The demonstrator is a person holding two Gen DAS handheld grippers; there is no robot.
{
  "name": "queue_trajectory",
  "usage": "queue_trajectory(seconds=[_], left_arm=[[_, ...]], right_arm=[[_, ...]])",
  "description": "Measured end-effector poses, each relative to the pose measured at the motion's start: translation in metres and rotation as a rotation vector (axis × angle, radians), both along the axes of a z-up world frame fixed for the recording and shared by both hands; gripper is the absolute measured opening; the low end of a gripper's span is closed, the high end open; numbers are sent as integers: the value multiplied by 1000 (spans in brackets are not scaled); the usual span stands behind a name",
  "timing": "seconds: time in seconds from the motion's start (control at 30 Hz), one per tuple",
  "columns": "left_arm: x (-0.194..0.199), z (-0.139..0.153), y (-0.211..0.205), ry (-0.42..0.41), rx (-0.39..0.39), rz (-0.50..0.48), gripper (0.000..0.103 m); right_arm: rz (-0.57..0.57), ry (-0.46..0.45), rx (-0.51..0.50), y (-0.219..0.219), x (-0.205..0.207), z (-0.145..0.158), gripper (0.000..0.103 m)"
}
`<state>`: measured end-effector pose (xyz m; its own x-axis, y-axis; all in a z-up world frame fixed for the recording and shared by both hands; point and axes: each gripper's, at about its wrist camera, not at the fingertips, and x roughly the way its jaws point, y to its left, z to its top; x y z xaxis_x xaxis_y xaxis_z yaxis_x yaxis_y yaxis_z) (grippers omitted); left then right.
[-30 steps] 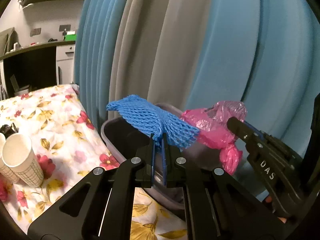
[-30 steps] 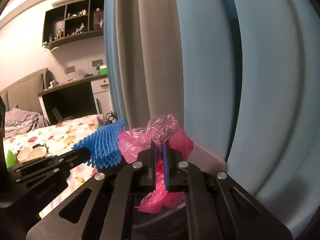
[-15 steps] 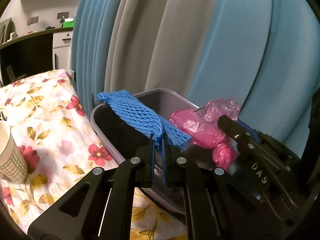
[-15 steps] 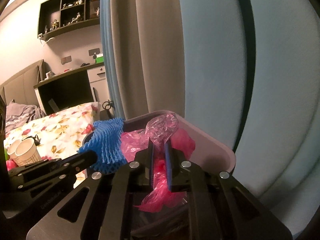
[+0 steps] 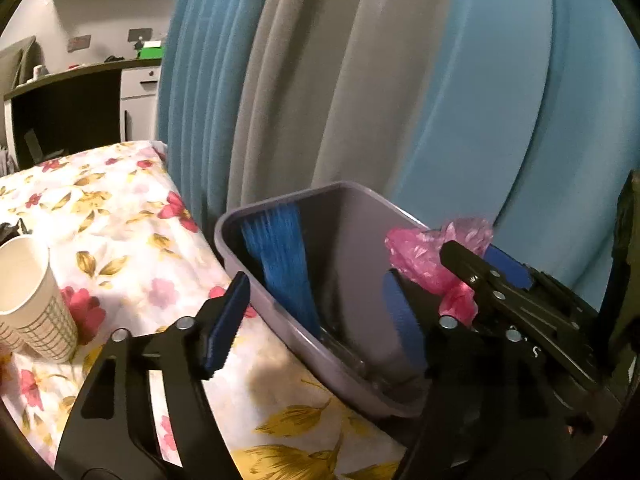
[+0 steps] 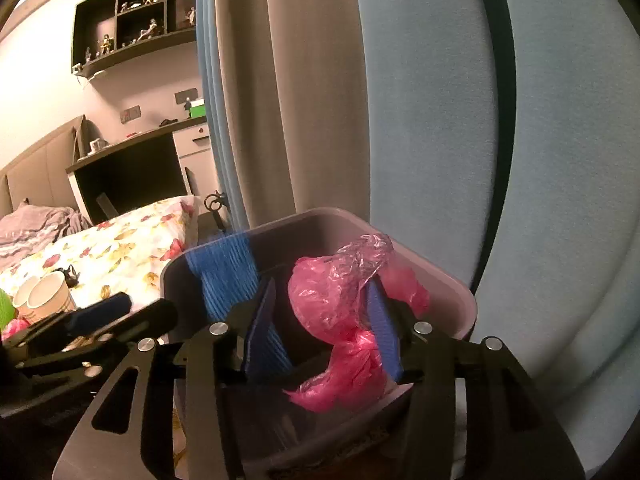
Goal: Collect trash
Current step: 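Open both tools to drop the pink bag and blue net into the bin, then move both open tools back toward the trash on the bed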
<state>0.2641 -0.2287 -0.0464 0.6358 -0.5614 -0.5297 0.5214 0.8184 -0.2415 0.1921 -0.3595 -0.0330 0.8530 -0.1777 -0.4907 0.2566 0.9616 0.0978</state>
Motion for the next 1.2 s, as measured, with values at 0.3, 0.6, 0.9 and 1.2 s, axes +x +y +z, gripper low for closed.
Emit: queue_trajectory(seconds=[0.3,0.6,0.9,1.2], left_arm=[[-8,4,10,-25,5,29,83],[-30,10,41,-93,32,141,90],[-63,25,91,-136,88,303,90],[-102,28,159,-157,124,494,90]], right_arm=[[-3,-12,11,-2,-2,1,64],[-3,-37,50,1,-13,5,80],[67,-68,9,40,-41,18,88],[174,-58,0,101,-70,23,89]])
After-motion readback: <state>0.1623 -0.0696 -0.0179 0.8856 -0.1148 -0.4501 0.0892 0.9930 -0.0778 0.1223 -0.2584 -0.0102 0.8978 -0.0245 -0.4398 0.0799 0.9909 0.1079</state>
